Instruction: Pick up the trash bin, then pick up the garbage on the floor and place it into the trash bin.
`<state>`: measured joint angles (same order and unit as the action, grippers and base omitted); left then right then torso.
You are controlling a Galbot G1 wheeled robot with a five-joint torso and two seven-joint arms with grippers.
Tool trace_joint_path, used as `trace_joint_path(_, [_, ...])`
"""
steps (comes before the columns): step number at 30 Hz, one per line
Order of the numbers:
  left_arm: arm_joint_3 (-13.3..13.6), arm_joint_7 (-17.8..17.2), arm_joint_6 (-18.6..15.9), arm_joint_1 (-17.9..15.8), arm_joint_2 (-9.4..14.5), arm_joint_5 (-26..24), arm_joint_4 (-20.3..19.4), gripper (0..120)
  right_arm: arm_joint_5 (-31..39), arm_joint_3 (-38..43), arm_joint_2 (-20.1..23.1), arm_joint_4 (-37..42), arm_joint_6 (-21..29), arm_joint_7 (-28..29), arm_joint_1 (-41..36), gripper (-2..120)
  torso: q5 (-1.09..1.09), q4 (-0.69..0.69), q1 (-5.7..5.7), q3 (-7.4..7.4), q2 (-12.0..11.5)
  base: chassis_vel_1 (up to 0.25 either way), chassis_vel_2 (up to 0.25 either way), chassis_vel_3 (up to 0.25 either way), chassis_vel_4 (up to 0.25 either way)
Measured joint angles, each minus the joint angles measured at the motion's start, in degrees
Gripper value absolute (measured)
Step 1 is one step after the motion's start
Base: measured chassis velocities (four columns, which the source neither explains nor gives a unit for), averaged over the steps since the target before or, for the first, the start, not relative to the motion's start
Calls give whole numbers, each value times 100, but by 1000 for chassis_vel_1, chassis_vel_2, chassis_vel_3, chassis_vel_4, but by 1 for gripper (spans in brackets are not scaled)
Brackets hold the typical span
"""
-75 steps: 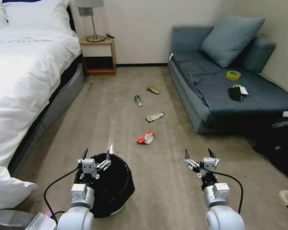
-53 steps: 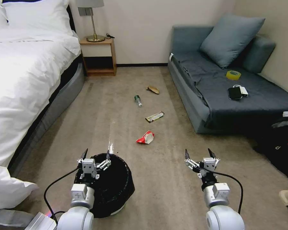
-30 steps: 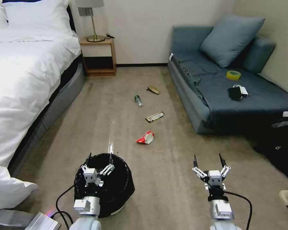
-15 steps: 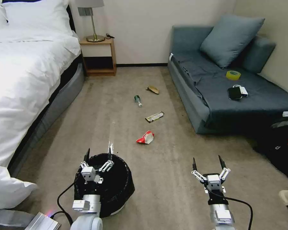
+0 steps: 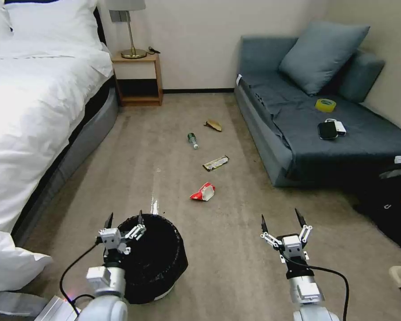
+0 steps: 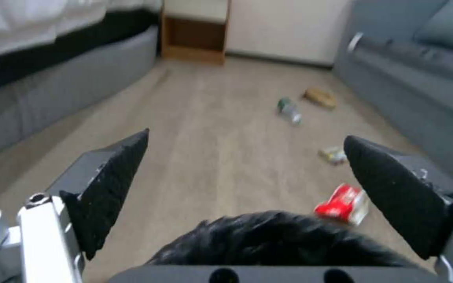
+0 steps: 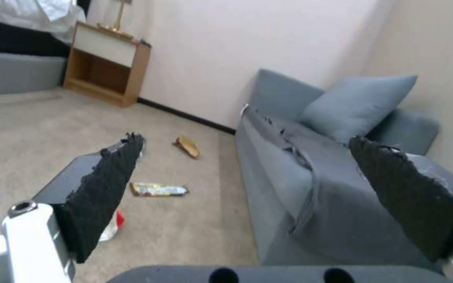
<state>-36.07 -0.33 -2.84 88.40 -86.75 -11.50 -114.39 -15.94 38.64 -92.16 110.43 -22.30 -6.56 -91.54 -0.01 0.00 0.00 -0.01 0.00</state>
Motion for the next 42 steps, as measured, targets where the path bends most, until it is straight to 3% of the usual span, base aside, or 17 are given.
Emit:
trace_joint_path(1, [-32,-33,-300,-32,34,-77,-133,100,4,-3,1,5,20,-7,-5,100,1,0,0,0,0,0,0,0,0])
trace_joint_path(3, [-46,-39,-449,-49,51,-116,-205,100,5,-5,1,11,25,-8,-3,100,1,0,0,0,0,0,0,0,0])
trace_joint_path(4, [-108,-77,-906,-106,117,-229,-448,100,8,-5,2,18,32,-9,-4,100,0,0,0,0,0,0,0,0,0])
trace_joint_path(6, [-278,-37,-1396,-215,213,-246,-620,100,9,-5,2,21,36,-10,-6,100,1,0,0,0,0,0,0,0,0])
trace_joint_path(7, [-278,-37,-1396,-215,213,-246,-620,100,9,-5,2,21,36,-10,-6,100,1,0,0,0,0,0,0,0,0])
trace_joint_path(9, [-426,19,-2051,-376,362,-448,-683,100,9,-4,2,30,48,-16,-6,100,-1,0,0,0,0,0,0,0,0])
trace_joint_path(11, [-556,129,-2396,-463,489,-528,-643,100,9,-1,2,41,59,-18,-5,100,2,-1,0,0,0,0,0,0,0])
trace_joint_path(23, [-599,257,-2713,-357,586,-851,-161,100,140,-2,2,84,210,3,75,100,0,1,0,0,0,0,0,0,0])
trace_joint_path(31, [-651,237,-2707,-327,726,-853,103,100,167,0,2,87,236,19,86,100,1,1,0,0,0,0,0,0,0])
trace_joint_path(42, [-295,67,-2733,-387,665,-1034,394,97,291,0,2,131,262,-130,110,100,8,3,0,0,0,0,0,0,0])
